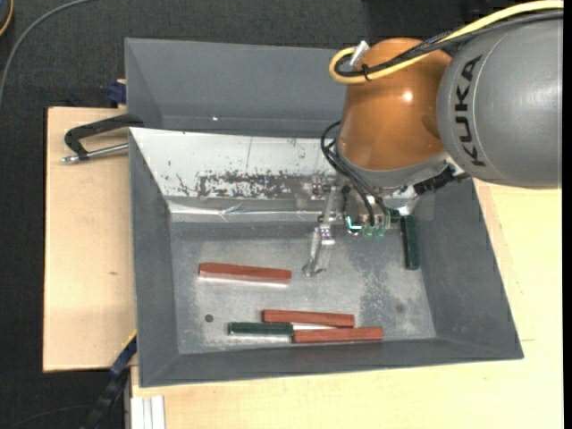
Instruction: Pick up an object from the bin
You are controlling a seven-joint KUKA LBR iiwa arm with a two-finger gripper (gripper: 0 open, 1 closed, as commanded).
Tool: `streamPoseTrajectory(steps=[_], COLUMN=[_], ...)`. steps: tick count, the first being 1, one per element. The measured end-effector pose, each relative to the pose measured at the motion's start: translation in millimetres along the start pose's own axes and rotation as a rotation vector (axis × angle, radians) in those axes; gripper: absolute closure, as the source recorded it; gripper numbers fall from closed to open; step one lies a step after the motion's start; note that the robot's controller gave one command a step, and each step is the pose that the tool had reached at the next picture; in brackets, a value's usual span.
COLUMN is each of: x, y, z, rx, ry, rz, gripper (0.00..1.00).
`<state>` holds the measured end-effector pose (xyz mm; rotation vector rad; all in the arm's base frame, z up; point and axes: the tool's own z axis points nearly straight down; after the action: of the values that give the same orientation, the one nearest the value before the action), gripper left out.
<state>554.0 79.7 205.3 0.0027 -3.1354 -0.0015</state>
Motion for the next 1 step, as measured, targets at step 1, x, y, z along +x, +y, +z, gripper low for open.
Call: streamPoseTrajectory(steps=[1], x=[10.4], y=[42.5], z=[138.0], rx=[0.000], ry=[0.000], rz=[-0.164], gripper=[0.00])
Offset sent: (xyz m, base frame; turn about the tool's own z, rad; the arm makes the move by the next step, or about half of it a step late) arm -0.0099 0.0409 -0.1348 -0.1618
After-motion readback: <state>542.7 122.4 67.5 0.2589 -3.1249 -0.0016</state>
